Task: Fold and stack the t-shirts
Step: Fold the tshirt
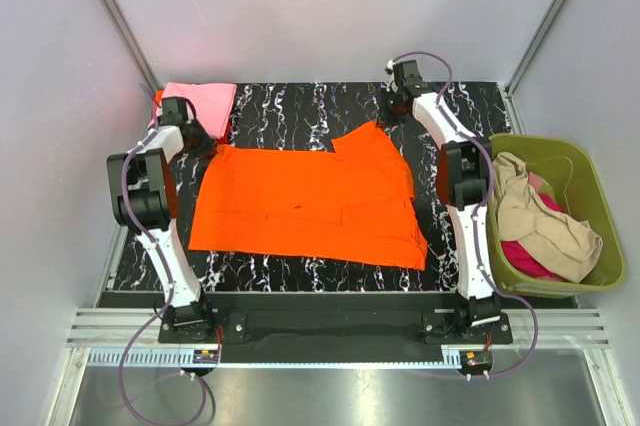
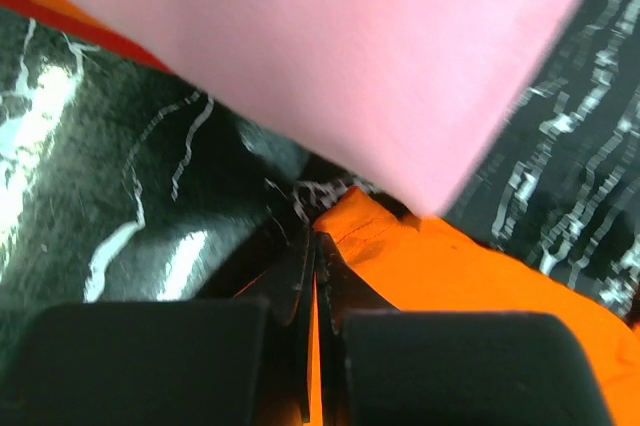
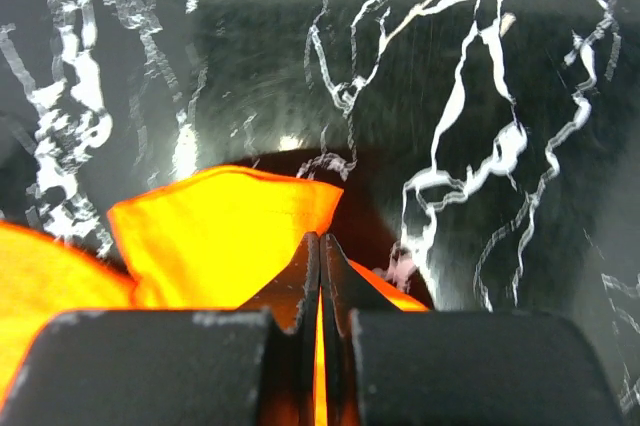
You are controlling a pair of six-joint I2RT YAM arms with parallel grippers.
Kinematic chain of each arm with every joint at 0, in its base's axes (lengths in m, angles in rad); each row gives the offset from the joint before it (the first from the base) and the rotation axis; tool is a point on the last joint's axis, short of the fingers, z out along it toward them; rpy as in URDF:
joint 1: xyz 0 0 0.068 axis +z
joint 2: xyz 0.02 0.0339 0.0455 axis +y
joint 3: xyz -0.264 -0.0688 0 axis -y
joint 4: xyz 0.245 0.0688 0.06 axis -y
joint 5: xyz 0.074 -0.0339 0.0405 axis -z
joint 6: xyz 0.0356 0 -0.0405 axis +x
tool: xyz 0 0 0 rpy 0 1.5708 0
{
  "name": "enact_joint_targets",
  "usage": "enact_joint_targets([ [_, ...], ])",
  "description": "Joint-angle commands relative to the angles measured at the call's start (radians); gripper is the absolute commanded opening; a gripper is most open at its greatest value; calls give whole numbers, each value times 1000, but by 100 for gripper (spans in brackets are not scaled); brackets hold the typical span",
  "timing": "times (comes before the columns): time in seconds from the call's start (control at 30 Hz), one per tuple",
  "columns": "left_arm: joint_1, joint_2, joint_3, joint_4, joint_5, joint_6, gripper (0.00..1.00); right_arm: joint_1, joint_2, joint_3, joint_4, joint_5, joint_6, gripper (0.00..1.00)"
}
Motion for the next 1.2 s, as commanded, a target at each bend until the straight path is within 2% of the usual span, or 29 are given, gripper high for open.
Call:
enact_joint_targets([
  [0.0,-1,-97,-26,49,54,21,0,-1,-176,-77,68,16,-3,0],
  [0.3,1,-148,-82,72,73,33,0,-1,-425,-411,188,45,0,0],
  [0.47,16,-160,-116,94,77,47,0,-1,-561,-584,211,149,38,0],
  [0.6,16,-176,-139,118,85,73,0,-1,-691,-722,226,128,80,0],
  [0.7,22,-214,-159,114,56,96,0,-1,-800,-892,283,139,97,0],
  [1.17,57,-283,-190,108,21,136,0,-1,-1110,-1216,361,144,115,0],
])
